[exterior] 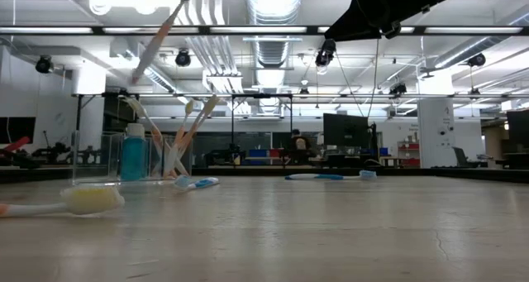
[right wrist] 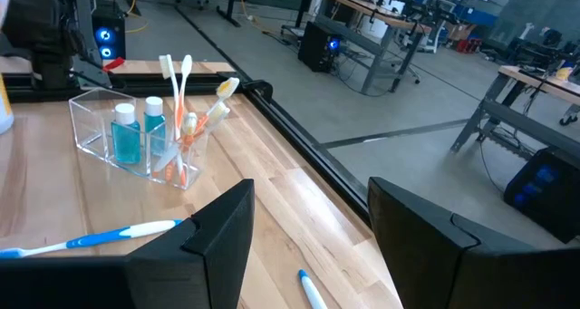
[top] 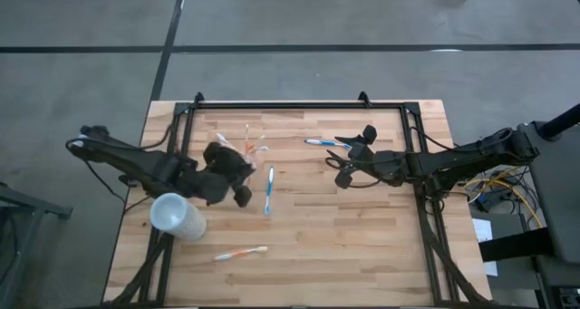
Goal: Pick & Place toothbrushing station
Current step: Put the orange toothbrush into the transparent organizer
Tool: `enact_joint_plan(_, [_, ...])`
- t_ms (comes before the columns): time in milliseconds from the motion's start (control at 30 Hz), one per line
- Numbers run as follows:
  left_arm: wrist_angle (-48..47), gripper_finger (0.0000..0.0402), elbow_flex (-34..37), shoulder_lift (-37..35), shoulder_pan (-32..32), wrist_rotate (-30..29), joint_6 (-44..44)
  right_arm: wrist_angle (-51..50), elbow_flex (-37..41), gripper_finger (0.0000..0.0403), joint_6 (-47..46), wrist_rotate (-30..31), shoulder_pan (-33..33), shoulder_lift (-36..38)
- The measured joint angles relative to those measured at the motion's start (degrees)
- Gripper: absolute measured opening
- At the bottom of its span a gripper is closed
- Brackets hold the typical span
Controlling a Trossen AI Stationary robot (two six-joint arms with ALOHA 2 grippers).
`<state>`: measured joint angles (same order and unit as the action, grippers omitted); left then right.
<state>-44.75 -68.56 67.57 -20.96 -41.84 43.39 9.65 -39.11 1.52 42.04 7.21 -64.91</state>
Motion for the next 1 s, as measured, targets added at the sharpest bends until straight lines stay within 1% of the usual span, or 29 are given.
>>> enact_joint_plan(67, [3.9, 0.0037, -0.15, -1.18, -0.3, -4.37, -9.76, -0.02, 0.0, 0.021, 0.0, 0.0, 0.01, 0.01])
enact_joint_plan(133, [7.87, 0.0037, 0.2, -2.3, -0.31, -8.49, -14.65, 0.0, 0.0, 0.021, 0.0, 0.0, -0.01, 0.01])
enact_joint_plan(300, [13.41, 0.0037, 3.62, -3.32, 0.7, -19.31, -21.14, -0.02, 0.0, 0.021, 0.0, 0.0, -0.01, 0.01])
enact_joint_plan(367, [14.73, 0.0037, 5.33, -3.34, 1.63, -22.15, -23.22, 0.0, 0.0, 0.021, 0.0, 0.0, 0.01, 0.01])
enact_joint_plan(433, [15.8, 0.0037, 7.07, -3.87, 2.99, -23.53, -23.03, 0.0, 0.0, 0.021, 0.0, 0.0, -0.01, 0.01])
enact_joint_plan(533, [17.02, 0.0037, 10.04, -5.1, 5.29, -23.21, -21.36, -0.02, 0.0, 0.021, 0.0, 0.0, -0.01, 0.01])
enact_joint_plan(633, [19.59, 0.0037, 13.15, -6.92, 7.41, -20.76, -22.28, -0.02, 0.0, 0.021, 0.0, 0.0, 0.01, 0.01])
enact_joint_plan(833, [28.0, 0.0037, 20.49, -11.86, 13.43, -11.99, -27.36, 0.0, 0.0, 0.021, 0.0, 0.0, 0.0, 0.01])
enact_joint_plan(1000, [34.85, 0.0037, 26.6, -16.06, 18.11, -6.54, -31.86, 0.0, 0.0, 0.021, 0.0, 0.0, 0.0, 0.01])
